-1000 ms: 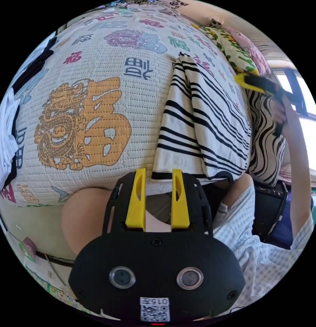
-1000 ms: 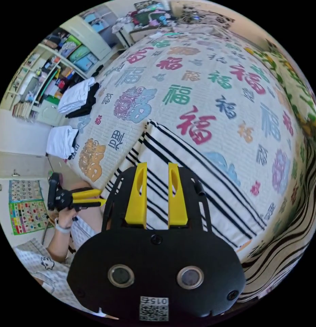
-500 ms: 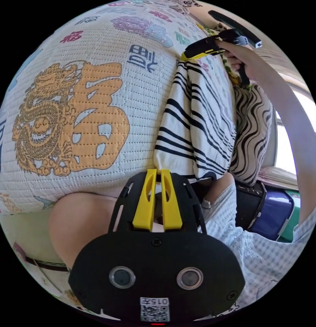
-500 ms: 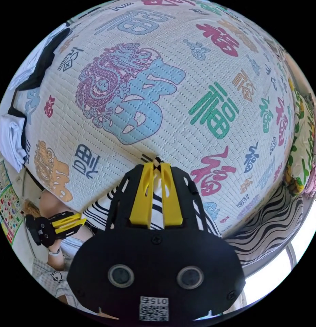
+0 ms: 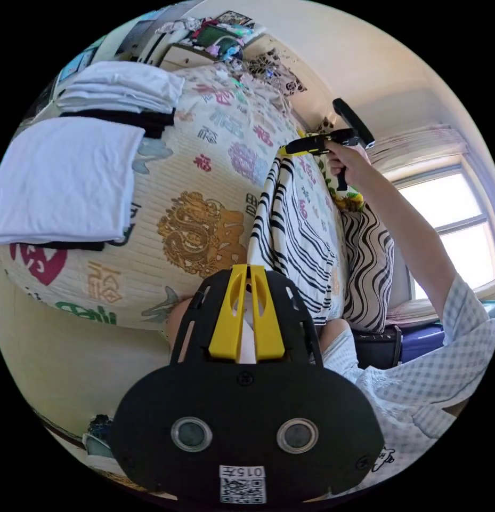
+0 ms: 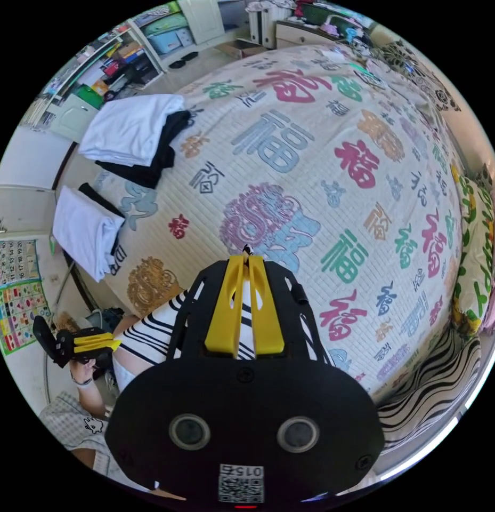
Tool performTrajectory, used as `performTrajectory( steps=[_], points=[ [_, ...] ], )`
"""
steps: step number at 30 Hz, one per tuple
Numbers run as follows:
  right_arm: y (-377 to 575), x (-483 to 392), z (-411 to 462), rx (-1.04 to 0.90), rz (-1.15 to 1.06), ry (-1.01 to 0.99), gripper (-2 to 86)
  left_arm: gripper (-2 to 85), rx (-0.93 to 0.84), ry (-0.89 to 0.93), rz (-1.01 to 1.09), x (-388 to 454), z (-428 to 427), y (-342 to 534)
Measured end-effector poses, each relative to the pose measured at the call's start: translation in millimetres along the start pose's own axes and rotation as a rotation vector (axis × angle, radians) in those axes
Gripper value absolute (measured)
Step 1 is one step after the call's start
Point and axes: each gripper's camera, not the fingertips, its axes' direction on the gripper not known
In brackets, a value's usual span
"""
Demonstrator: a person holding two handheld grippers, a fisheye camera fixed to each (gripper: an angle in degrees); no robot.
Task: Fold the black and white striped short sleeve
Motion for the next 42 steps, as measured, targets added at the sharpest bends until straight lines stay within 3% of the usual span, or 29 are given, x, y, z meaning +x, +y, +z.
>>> performTrajectory(
  steps=[5, 14, 20, 25, 29, 34, 42],
  points=[
    [38.2, 12.0, -28.1, 0.079, -0.04, -0.045, -0.6, -0.8, 0.026, -0.002, 0.134, 67.4, -4.9, 18.7],
    [222.6, 143.5, -84.8, 0.272, 0.07, -0.2, -0.5, -0.7, -0.083, 0.129, 0.563, 275.8, 70.8, 51.5],
    [342.6, 243.9, -64.3, 0.331, 0.274, -0.304, -0.4, -0.7, -0.29, 0.178, 0.803, 409.7, 210.0, 86.0],
    [411.7, 311.8, -18.4, 0.319, 0.418, -0.381, 0.4, -0.4, -0.443, 0.043, 0.976, 492.7, 349.6, 132.2],
    [442.8, 339.3, 1.5, 0.375, 0.477, -0.476, 3.2, 0.7, -0.498, -0.059, 1.044, 521.0, 415.9, 154.9],
    [511.5, 364.3, 1.9, 0.507, 0.628, -0.501, 5.3, 8.1, -0.644, -0.103, 1.081, 537.2, 480.8, 172.1],
    [627.1, 329.8, -5.1, 0.582, 0.618, -0.573, 6.5, 7.5, -0.537, 0.032, 1.035, 554.0, 438.7, 124.9]
  ],
)
